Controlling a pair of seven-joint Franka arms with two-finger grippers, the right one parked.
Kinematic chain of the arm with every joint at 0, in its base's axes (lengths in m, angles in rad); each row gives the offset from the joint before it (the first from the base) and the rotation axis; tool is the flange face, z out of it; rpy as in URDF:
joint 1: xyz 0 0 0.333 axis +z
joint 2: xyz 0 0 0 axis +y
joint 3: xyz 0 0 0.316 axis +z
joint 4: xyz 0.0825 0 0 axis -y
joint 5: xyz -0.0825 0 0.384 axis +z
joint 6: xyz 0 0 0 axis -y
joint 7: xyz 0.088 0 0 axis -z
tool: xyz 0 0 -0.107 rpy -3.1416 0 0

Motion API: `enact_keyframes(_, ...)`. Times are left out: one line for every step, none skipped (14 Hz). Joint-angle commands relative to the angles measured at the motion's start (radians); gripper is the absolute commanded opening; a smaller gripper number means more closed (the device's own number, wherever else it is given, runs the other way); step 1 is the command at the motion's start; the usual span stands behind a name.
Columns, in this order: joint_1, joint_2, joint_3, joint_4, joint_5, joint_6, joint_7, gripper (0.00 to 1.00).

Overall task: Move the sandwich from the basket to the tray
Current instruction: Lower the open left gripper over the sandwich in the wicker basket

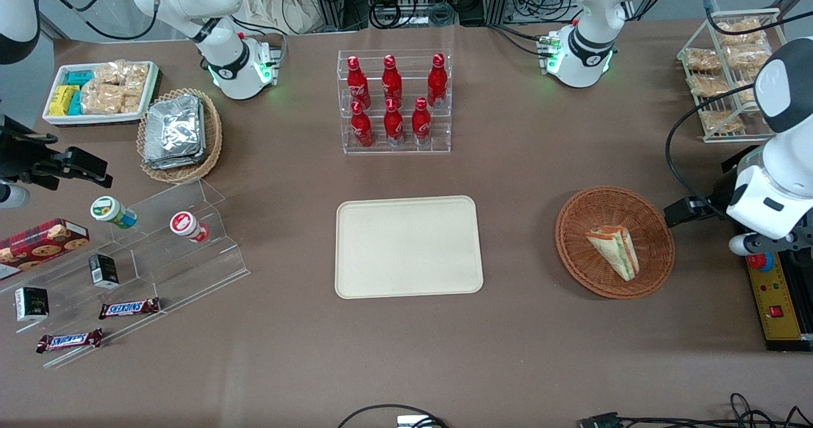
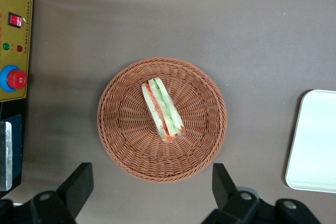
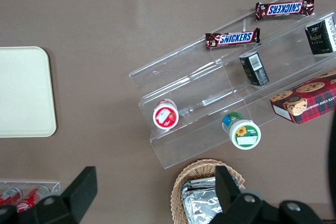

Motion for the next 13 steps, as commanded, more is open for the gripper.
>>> enact_keyframes(-0.003,0.008,-0.002,0.026,0.009,-0.022,-0.016,1.0)
enact_keyframes(-0.003,0.011,-0.002,0.029,0.009,-0.025,-0.014,1.0)
enact_keyframes(-0.004,0.013,-0.002,0.03,0.012,-0.025,-0.025,1.0)
enact_keyframes(-0.004,0.014,-0.002,0.026,0.013,-0.025,-0.032,1.0)
enact_keyframes(-0.004,0.014,-0.002,0.021,0.011,-0.028,-0.067,1.0)
enact_keyframes(-0.006,0.014,-0.002,0.006,0.011,-0.023,-0.133,1.0)
enact_keyframes(-0.004,0.014,-0.002,-0.014,0.013,-0.011,-0.169,1.0)
enact_keyframes(-0.003,0.025,-0.002,-0.017,0.009,0.006,-0.18,1.0)
enact_keyframes(-0.003,0.039,-0.002,-0.029,0.0,0.009,-0.189,1.0)
enact_keyframes(-0.001,0.054,0.0,-0.043,-0.001,0.015,-0.23,1.0)
enact_keyframes(0.011,0.06,0.002,-0.064,0.0,0.044,-0.276,1.0)
enact_keyframes(0.028,0.059,0.002,-0.106,0.002,0.093,-0.299,1.0)
enact_keyframes(0.034,0.059,0.002,-0.152,-0.001,0.148,-0.307,1.0)
